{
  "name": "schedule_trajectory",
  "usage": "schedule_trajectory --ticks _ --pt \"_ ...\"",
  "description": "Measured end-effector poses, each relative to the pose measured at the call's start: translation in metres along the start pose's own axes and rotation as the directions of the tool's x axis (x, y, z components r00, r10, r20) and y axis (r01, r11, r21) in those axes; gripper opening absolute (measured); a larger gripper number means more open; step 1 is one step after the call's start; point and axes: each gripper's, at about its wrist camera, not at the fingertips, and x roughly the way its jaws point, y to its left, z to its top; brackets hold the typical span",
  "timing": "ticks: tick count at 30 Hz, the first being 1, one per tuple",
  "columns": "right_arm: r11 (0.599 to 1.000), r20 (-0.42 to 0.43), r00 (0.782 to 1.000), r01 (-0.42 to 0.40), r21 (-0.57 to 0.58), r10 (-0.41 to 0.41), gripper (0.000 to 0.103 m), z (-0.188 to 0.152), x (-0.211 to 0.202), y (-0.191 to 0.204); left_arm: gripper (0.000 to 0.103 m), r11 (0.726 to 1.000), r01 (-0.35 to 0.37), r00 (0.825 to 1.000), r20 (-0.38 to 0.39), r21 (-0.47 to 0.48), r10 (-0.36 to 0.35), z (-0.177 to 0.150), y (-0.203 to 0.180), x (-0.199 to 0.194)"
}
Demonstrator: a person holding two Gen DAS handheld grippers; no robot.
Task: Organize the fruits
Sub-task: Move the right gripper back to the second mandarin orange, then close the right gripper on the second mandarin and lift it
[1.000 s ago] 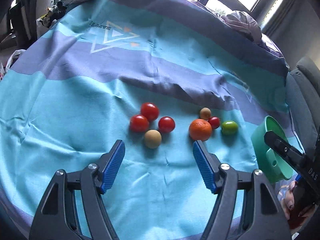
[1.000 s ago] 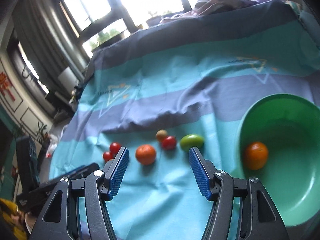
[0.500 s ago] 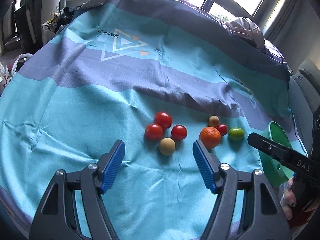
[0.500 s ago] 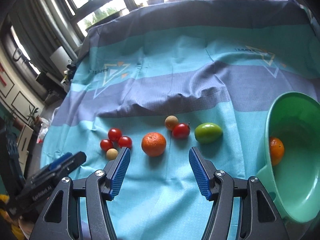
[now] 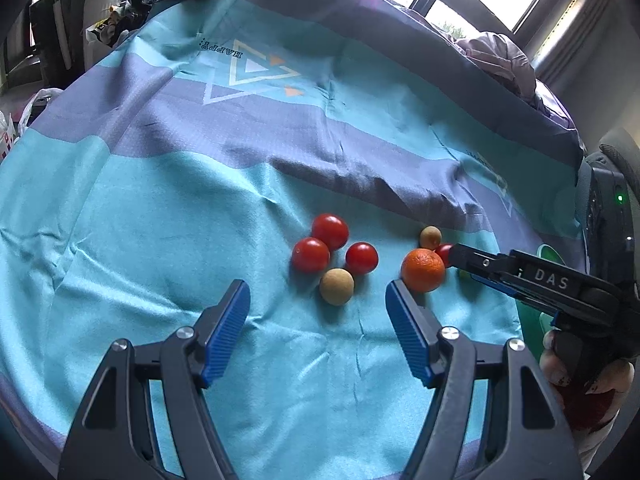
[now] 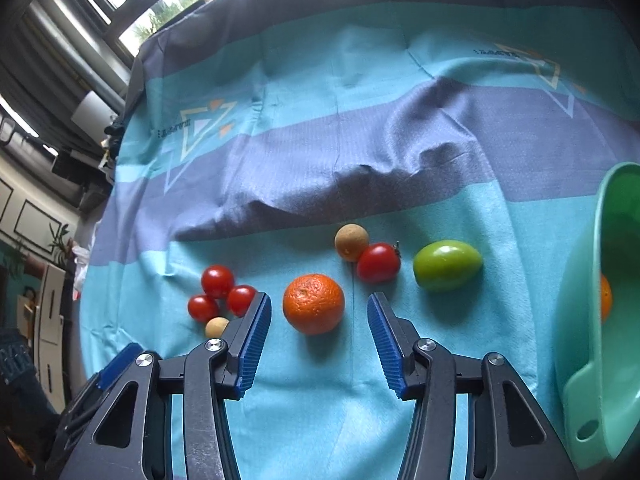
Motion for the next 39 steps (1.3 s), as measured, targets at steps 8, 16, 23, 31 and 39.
schedule_trajectory --ticks 8,16,23,31,39 --pt "0.995 -0.062 0.995 0.078 -0.069 -0.082 0.053 0.001 0.036 0.012 0.071 0.999 -0.022 1.000 -0.011 0.030 0.023 -0.002 -0.004 0.004" --pt "0.989 -0.066 0.997 0.038 -0.140 -0.047 0.043 -0.023 0.026 0.008 0.071 0.998 -0.041 0.999 -0.023 0.041 0.042 -0.004 -0.005 0.007" --pt "0.982 -0.136 0.989 -0.083 -0.170 0.060 0.043 -0.051 0.008 0.003 0.071 0.996 -0.061 0.998 -0.029 0.060 0.063 -0.008 -0.011 0.012" --pt "0.978 -0.168 0.985 -0.080 -0.194 0.047 0.043 -0.059 0.006 0.002 0.071 0.996 -0.044 0.998 -0.044 0.081 0.048 -0.013 -0.018 0.015" --pt "0.991 -0.043 0.996 -0.083 -0.107 0.079 0.043 -0.046 -0.021 -0.017 0.069 0.994 0.063 0.992 -0.115 0.085 -0.053 -0.023 -0.035 0.023"
